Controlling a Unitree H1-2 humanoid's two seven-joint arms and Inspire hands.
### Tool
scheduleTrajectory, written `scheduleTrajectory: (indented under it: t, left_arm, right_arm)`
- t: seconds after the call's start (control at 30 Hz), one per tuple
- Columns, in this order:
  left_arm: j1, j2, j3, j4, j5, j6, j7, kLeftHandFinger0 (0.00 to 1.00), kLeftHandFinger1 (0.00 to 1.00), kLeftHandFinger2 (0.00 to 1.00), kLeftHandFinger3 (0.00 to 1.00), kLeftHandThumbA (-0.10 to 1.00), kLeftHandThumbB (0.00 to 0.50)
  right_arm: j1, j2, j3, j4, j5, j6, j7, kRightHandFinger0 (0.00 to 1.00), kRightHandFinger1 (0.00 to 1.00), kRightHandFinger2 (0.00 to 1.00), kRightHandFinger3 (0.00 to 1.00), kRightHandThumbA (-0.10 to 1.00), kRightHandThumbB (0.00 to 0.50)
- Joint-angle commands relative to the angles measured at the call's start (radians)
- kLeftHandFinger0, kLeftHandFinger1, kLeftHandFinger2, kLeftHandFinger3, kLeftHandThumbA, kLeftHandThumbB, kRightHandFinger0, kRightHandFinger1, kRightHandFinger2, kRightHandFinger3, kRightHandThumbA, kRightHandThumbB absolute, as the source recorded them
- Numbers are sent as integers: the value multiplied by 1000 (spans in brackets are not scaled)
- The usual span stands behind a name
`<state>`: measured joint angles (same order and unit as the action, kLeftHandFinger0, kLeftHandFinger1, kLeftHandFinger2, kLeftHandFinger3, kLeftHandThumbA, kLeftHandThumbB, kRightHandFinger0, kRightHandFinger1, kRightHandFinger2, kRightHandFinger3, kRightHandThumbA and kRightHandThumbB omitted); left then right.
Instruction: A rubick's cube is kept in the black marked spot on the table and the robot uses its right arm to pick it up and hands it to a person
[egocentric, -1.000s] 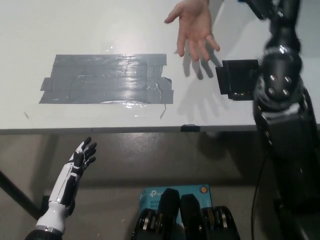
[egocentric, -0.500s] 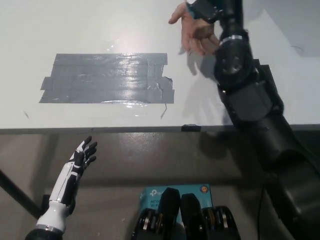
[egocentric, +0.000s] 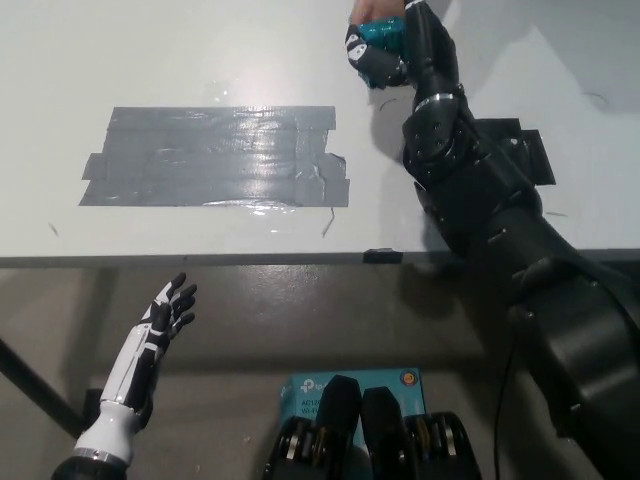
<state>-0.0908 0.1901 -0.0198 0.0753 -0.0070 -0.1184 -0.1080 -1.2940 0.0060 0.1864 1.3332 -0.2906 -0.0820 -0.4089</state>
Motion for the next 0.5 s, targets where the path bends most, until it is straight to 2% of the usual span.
scheduleTrajectory:
  t: [0.0,0.03,0.1,0.2,0.33,0.37,0.47]
  left_arm:
    - [-22,10,-5,-31,9,-2,-15,1000,1000,1000,1000,1000,178]
    - [-20,11,-4,-35,6,3,-16,1000,1000,1000,1000,1000,179]
    - [-19,12,-4,-34,5,1,-17,1000,1000,1000,1000,1000,179]
    - [-25,13,-4,-33,13,1,-15,1000,1000,1000,1000,1000,177]
    - [-27,14,-3,-30,15,-8,-16,1000,1000,1000,1000,1000,165]
    - [-26,14,-3,-33,16,1,-15,1000,1000,1000,1000,1000,171]
    - [-30,14,-4,-28,19,-7,-14,1000,1000,1000,1000,1000,165]
  right_arm:
    - [-100,-18,22,19,-5,8,121,1000,1000,1000,1000,334,298]
    - [-96,-26,19,32,6,35,156,1000,1000,1000,1000,465,312]
    - [-89,-30,15,35,11,29,155,1000,1000,1000,1000,503,306]
    - [-84,-42,12,43,13,31,151,1000,1000,1000,1000,643,346]
    - [-75,-55,7,41,15,12,142,1000,1000,1000,1000,731,386]
    - [-72,-61,2,42,20,1,141,1000,1000,1000,1000,773,413]
    - [-74,-65,0,40,21,-1,137,1000,1000,1000,1000,813,422]
